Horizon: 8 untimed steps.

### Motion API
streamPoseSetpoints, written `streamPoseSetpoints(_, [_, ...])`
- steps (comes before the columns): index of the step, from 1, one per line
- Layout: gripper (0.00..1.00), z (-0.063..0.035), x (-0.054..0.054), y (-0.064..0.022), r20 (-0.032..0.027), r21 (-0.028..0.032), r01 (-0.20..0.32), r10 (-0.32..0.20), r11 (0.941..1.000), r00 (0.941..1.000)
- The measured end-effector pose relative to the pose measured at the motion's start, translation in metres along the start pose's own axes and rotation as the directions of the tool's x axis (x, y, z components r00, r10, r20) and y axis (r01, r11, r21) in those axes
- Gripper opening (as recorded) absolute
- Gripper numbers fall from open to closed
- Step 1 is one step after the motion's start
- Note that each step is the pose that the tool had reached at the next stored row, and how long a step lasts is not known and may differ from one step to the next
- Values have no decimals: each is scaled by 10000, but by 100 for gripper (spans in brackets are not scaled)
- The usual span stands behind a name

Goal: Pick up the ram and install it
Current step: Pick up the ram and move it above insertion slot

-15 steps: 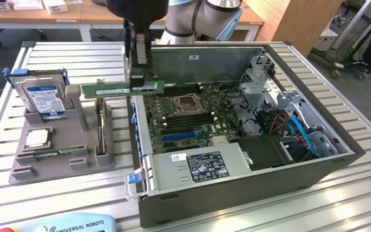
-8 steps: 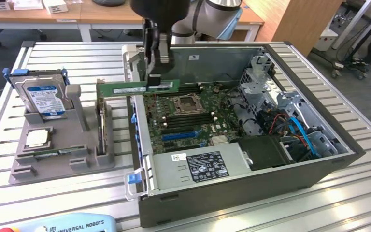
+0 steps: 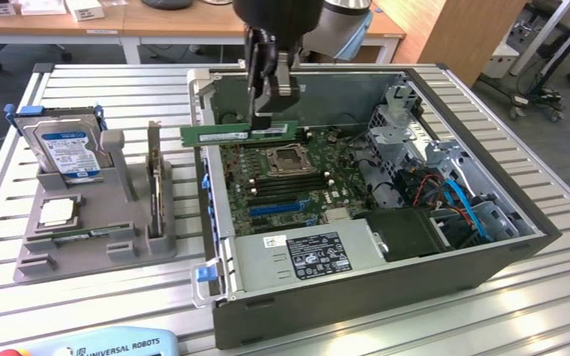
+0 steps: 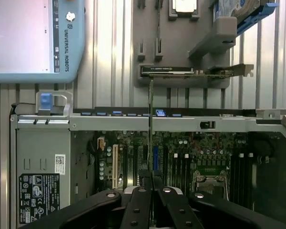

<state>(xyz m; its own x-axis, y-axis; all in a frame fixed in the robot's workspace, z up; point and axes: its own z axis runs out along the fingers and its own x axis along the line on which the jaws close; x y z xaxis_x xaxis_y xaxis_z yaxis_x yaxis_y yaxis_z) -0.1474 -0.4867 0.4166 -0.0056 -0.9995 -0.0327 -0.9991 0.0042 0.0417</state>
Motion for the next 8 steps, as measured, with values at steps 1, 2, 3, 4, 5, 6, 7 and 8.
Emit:
streamPoseSetpoints(1, [12, -1, 0, -33, 4, 1, 0, 0, 10000, 10000])
streamPoseSetpoints(2, [12, -2, 0, -68, 7, 1, -1, 1, 10000, 10000])
streamPoseSetpoints(3, [12, -4, -1, -102, 11, 1, -1, 1, 10000, 10000])
streamPoseSetpoints(4, [12, -5, -1, -137, 14, 1, -1, 1, 10000, 10000])
streamPoseSetpoints(5, [12, -6, -1, -172, 17, 1, 0, 0, 10000, 10000])
streamPoseSetpoints(6, [12, -8, -1, -208, 19, 0, 1, -1, 10000, 10000])
streamPoseSetpoints(7, [12, -9, -2, -242, 23, 1, 0, 0, 10000, 10000])
streamPoseSetpoints(8, [12, -11, -2, -275, 25, 1, 0, 0, 10000, 10000])
